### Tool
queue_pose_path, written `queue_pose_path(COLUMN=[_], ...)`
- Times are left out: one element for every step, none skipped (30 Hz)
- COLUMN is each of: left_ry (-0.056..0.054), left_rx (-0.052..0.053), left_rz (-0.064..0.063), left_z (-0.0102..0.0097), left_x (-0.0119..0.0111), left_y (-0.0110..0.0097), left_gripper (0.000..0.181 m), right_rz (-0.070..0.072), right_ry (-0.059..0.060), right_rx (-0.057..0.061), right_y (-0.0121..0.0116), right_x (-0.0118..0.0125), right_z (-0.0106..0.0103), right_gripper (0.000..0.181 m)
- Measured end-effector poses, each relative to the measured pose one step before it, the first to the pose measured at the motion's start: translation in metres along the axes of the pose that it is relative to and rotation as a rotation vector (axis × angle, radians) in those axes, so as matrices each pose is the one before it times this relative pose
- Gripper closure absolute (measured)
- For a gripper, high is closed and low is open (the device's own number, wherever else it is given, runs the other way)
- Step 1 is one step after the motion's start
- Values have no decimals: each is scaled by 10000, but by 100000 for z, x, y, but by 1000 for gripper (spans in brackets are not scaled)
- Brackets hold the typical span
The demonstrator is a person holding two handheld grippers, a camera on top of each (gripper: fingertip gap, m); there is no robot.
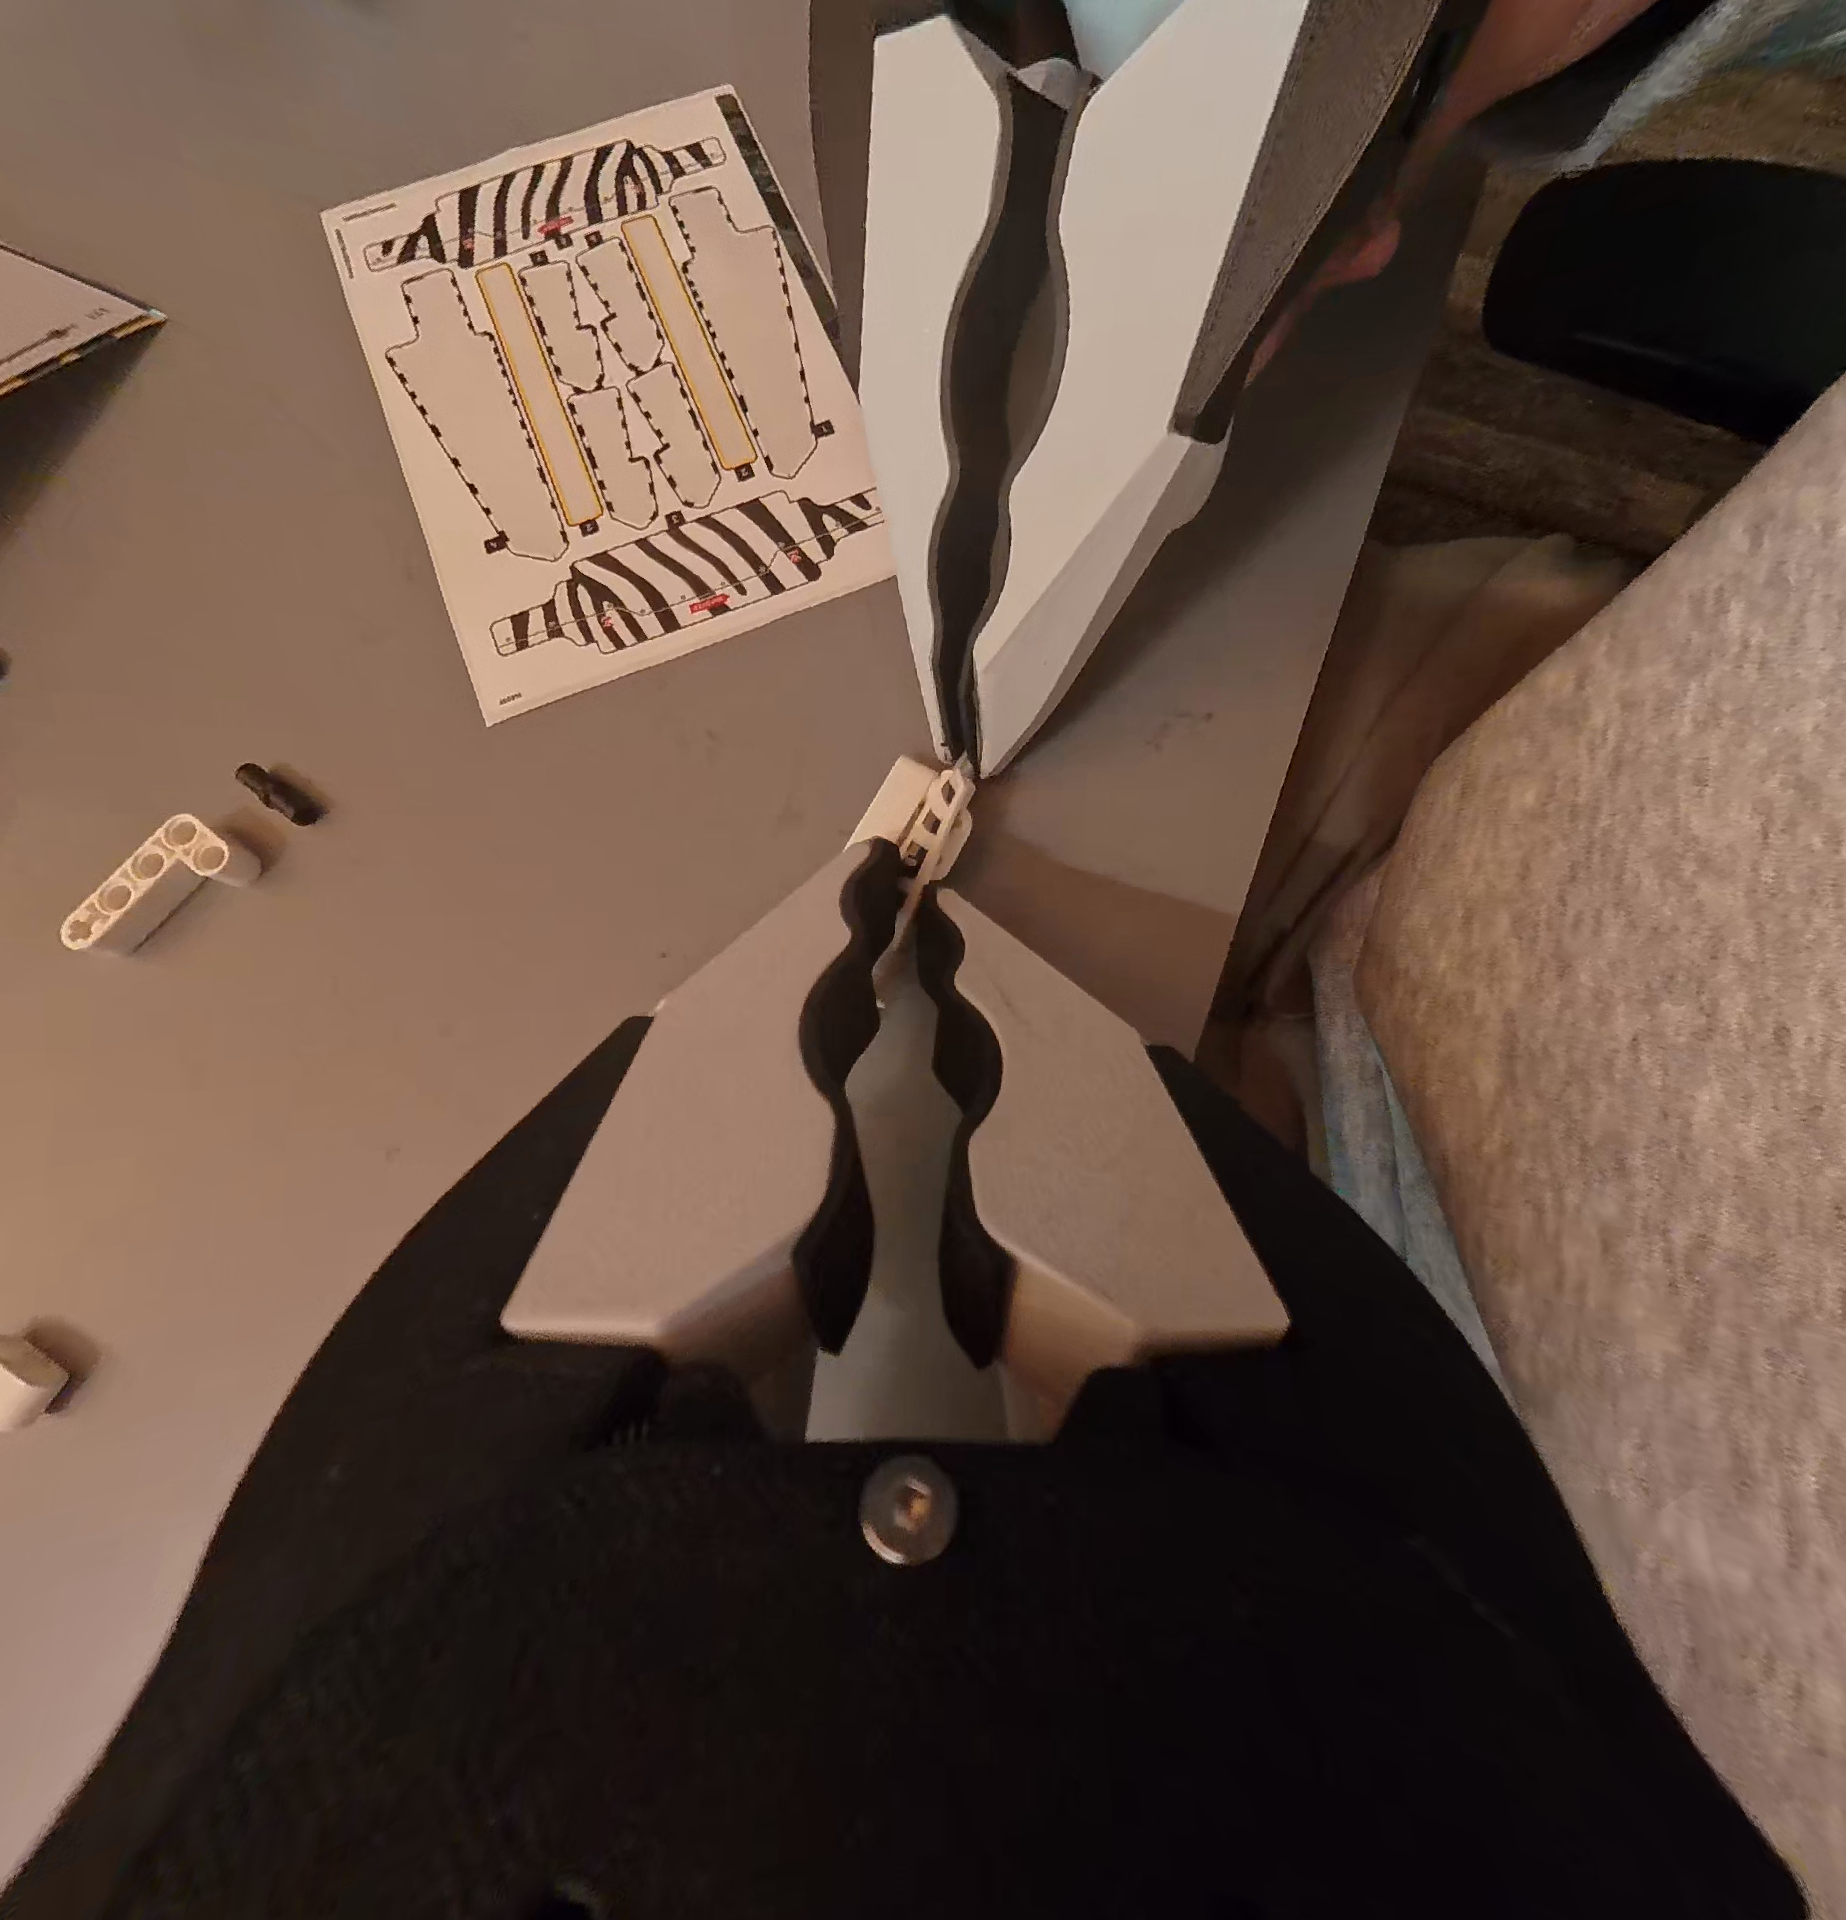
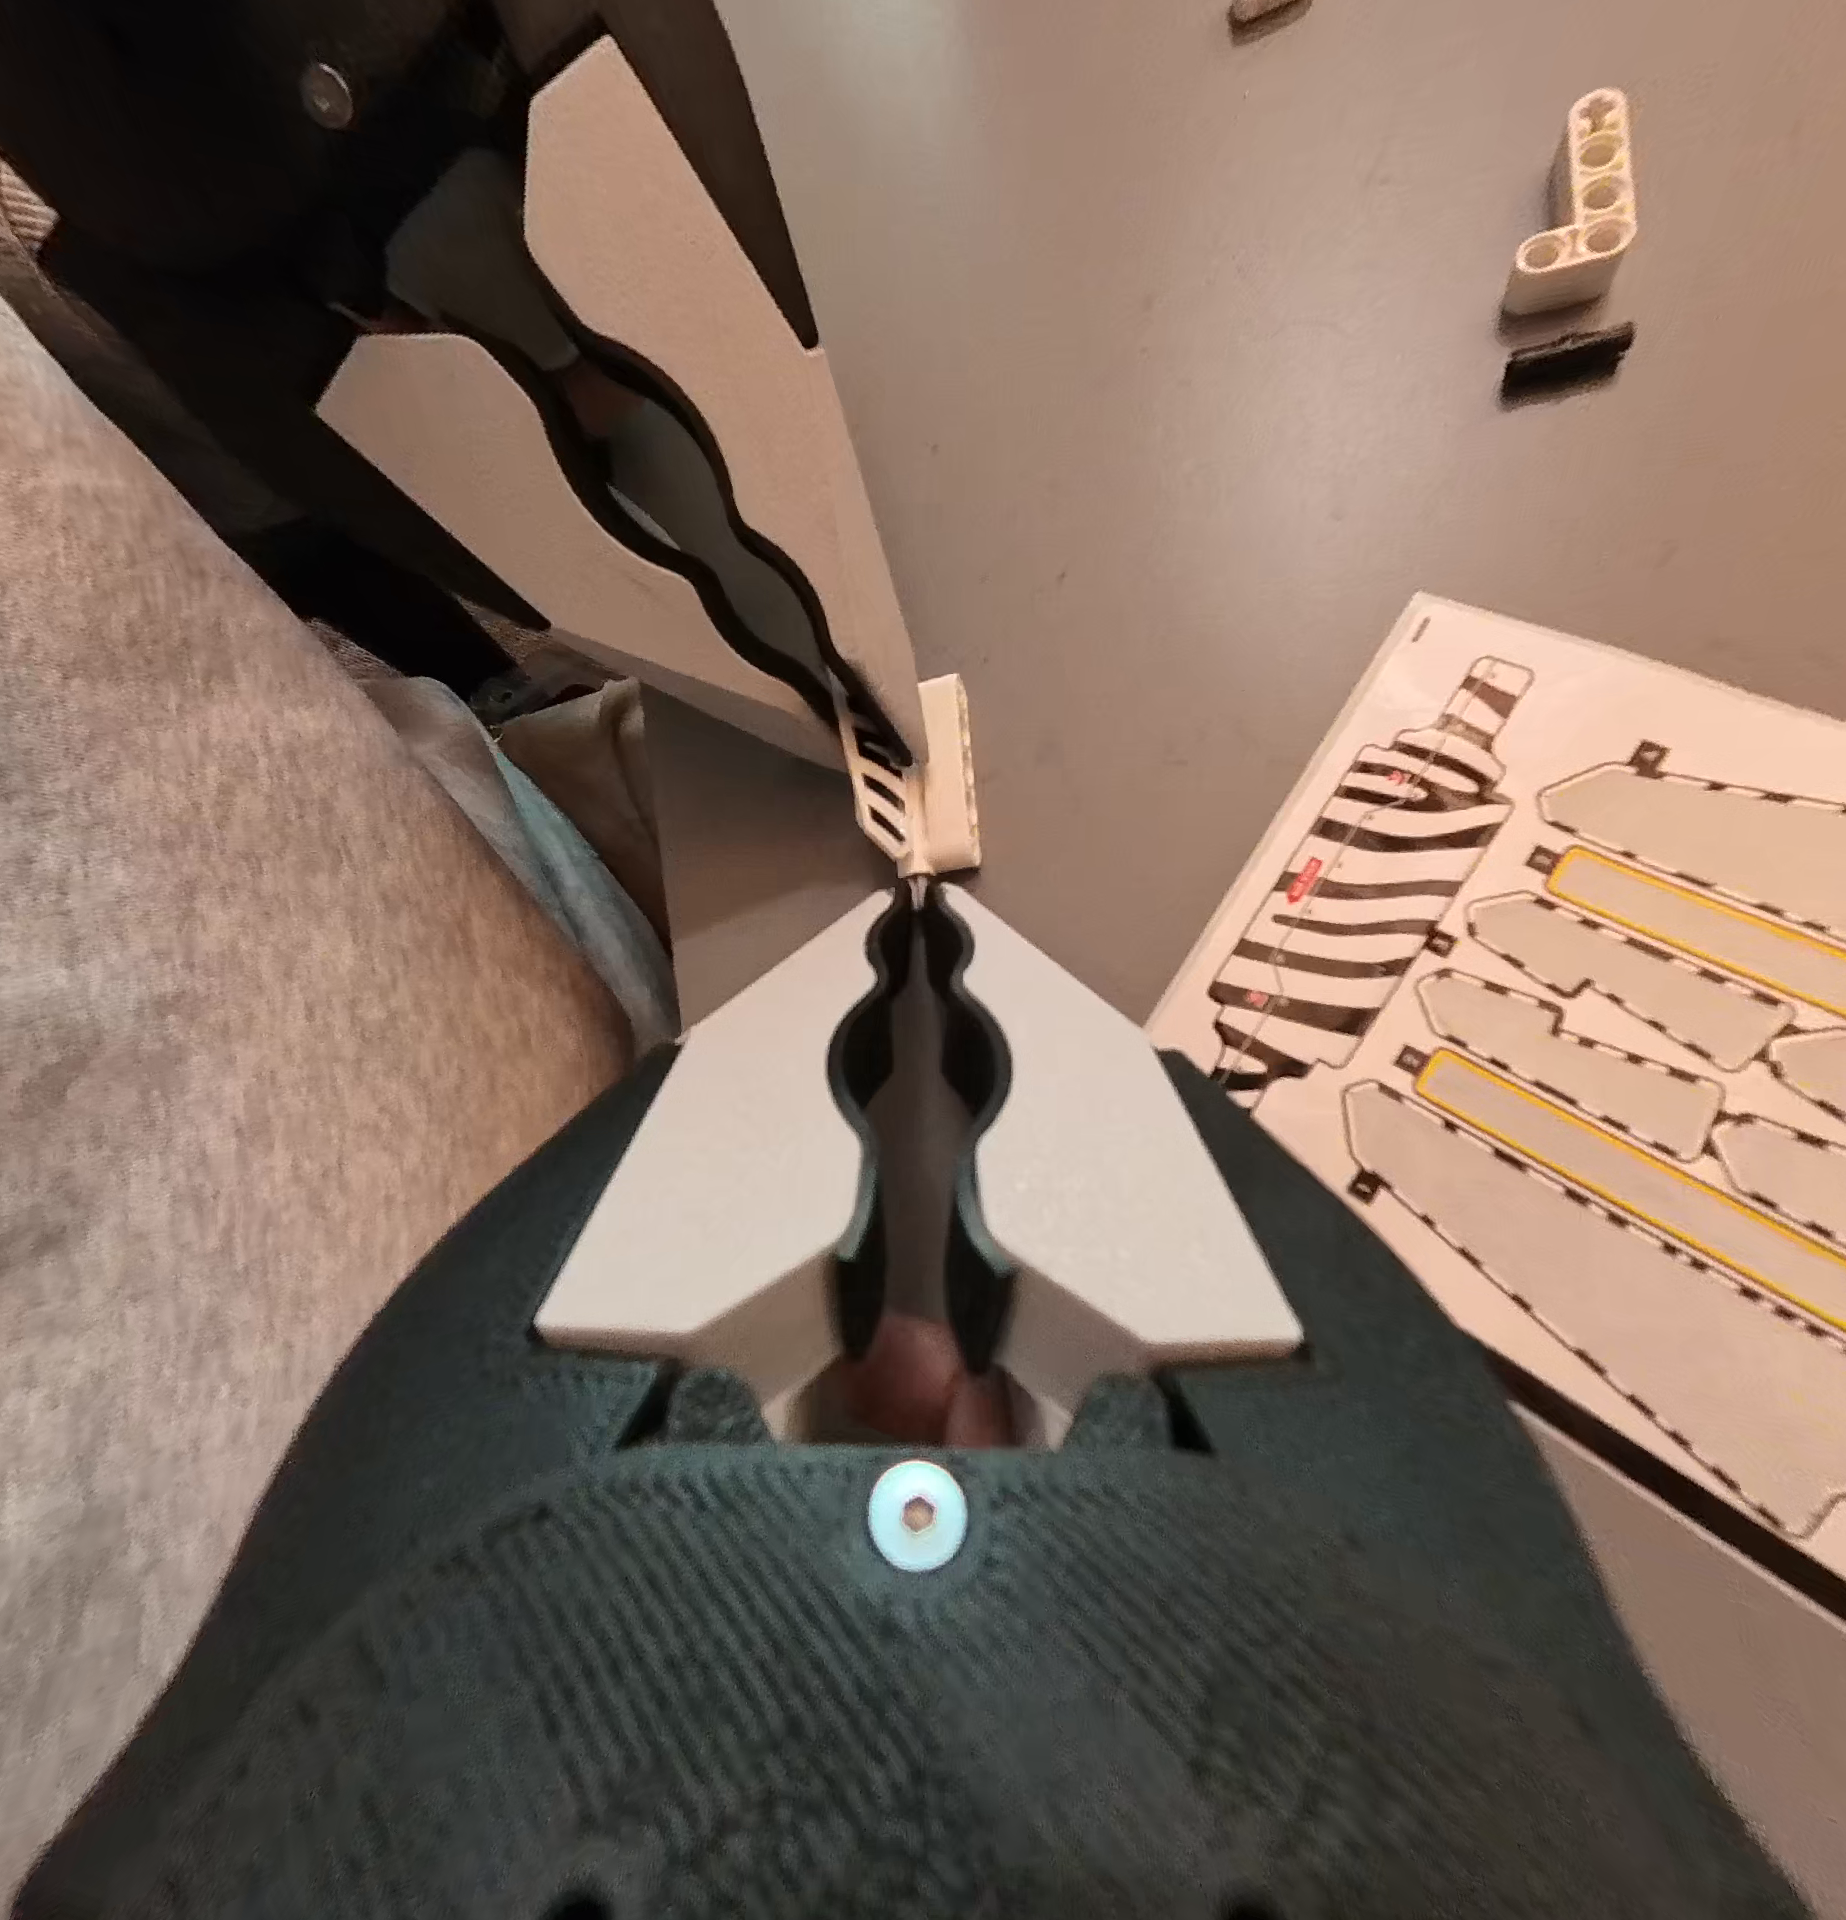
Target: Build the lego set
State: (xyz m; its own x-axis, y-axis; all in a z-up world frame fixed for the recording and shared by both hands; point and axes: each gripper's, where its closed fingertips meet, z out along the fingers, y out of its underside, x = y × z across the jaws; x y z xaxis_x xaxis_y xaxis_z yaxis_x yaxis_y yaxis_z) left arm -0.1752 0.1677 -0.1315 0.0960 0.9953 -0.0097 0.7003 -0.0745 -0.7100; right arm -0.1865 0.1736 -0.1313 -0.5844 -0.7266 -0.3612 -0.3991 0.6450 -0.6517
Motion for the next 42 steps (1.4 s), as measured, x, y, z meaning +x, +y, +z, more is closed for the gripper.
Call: queue_pose_path(left_ry=[-86, -107, -152, -150, -39, 47, 33, -6, -5, 16, 14, 51, 40, 17, 12, -25, -87, -71, -89, -65, -24, -16, -55, -99, -122, -140, -142, -120, -129, -183, -249, -320, -416, -452, -498, -611, -535, -420, -354, -186, -8, -55], left_rx=[20, 55, 80, 86, 45, -54, -92, -21, 62, 108, 121, 114, 118, 140, 109, 37, -28, -85, -104, -81, -55, -40, -15, 20, 62, 104, 143, 160, 156, 150, 134, 97, 28, -47, -98, -145, -143, -148, -169, -131, -96, -101], left_rz=[0, -9, 63, 137, 162, 74, -23, -50, -35, -55, -121, -158, -172, -139, -92, -46, 26, 99, 90, 72, 29, -17, -46, -83, -127, -184, -244, -281, -299, -276, -236, -197, -169, -125, -82, -98, -104, -156, -226, -229, -235, -278], left_z=[-8, -7, -15, -21, -80, -93, -84, -134, -192, -219, -227, -199, -127, -68, 35, 107, 158, 163, 141, 118, 85, 42, -19, -114, -202, -251, -300, -314, -303, -294, -273, -217, -186, -145, -131, -118, -51, 28, 115, 205, 248, 272], left_x=[-6, -37, -27, 17, 179, 244, 138, 14, -45, -88, -156, -149, -157, -153, -89, -68, -107, -56, -76, -46, -6, -40, -153, -290, -424, -547, -628, -671, -720, -831, -920, -1051, -1218, -1303, -1398, -1586, -1465, -1256, -1120, -780, -429, -421], left_y=[5, -21, -25, -8, -15, 62, 83, -8, -49, -79, -105, -103, -127, -180, -156, -106, -30, 36, 51, 50, 33, 63, 48, 18, -23, -62, -106, -120, -120, -117, -86, -30, 80, 175, 247, 322, 328, 352, 395, 347, 313, 342], left_gripper=[177, 176, 176, 176, 175, 170, 162, 159, 156, 156, 155, 153, 152, 151, 151, 151, 151, 151, 151, 151, 151, 151, 150, 151, 151, 150, 150, 150, 150, 150, 151, 151, 151, 151, 151, 151, 151, 151, 150, 149, 148, 146], right_rz=[-16, -35, -47, 5, 65, 119, 101, 47, -16, -21, -51, -99, -87, -68, -39, -16, -28, -26, 5, 49, 73, 76, 37, -17, -47, -76, -51, 3, 48, 46, 17, 16, 29, 31, 25, 42, 53, 46, 35, 36, 46, 58], right_ry=[109, 107, 97, 118, 41, -17, -15, -7, 1, 73, 53, -10, 56, 41, 6, 61, 79, 76, 73, 44, 11, 25, 32, 18, 64, 117, 129, 87, 65, 76, 79, 75, 46, 6, 5, 70, 84, 79, 90, 100, 105, 92], right_rx=[28, 45, 60, 111, 132, 124, 104, 65, 20, 18, 69, 104, 149, 162, 146, 102, 40, 6, -17, -37, -30, -25, -22, -9, -9, 60, 112, 107, 81, 78, 98, 88, 66, 65, 61, 62, 71, 94, 124, 147, 159, 148], right_y=[39, 31, 21, -25, -3, 10, 15, 82, 132, 114, -18, -107, -206, -259, -255, -176, -33, 69, 168, 214, 221, 200, 174, 120, 50, -53, -130, -102, -69, -67, -114, -100, -73, -63, -83, -78, -86, -114, -158, -183, -199, -185], right_x=[11, 15, 37, 98, 39, 11, 18, 9, -14, 54, -27, -148, -69, -69, -101, 22, 72, 93, 96, 40, -50, -58, -93, -121, -63, 26, 96, 74, 93, 112, 123, 108, 78, 31, 30, 132, 159, 149, 138, 162, 185, 170], right_z=[-20, -22, -25, -36, -30, -42, -77, -137, -175, -231, -279, -305, -320, -282, -213, -135, -41, 23, 77, 115, 146, 147, 145, 106, 21, -56, -118, -115, -98, -83, -92, -80, -63, -63, -49, -51, -58, -81, -115, -135, -146, -142], right_gripper=[180, 180, 180, 180, 180, 179, 179, 179, 179, 177, 168, 163, 160, 159, 157, 155, 155, 154, 154, 154, 154, 154, 154, 154, 154, 154, 154, 154, 154, 154, 154, 154, 155, 156, 157, 158, 158, 157, 157, 157, 158, 158])
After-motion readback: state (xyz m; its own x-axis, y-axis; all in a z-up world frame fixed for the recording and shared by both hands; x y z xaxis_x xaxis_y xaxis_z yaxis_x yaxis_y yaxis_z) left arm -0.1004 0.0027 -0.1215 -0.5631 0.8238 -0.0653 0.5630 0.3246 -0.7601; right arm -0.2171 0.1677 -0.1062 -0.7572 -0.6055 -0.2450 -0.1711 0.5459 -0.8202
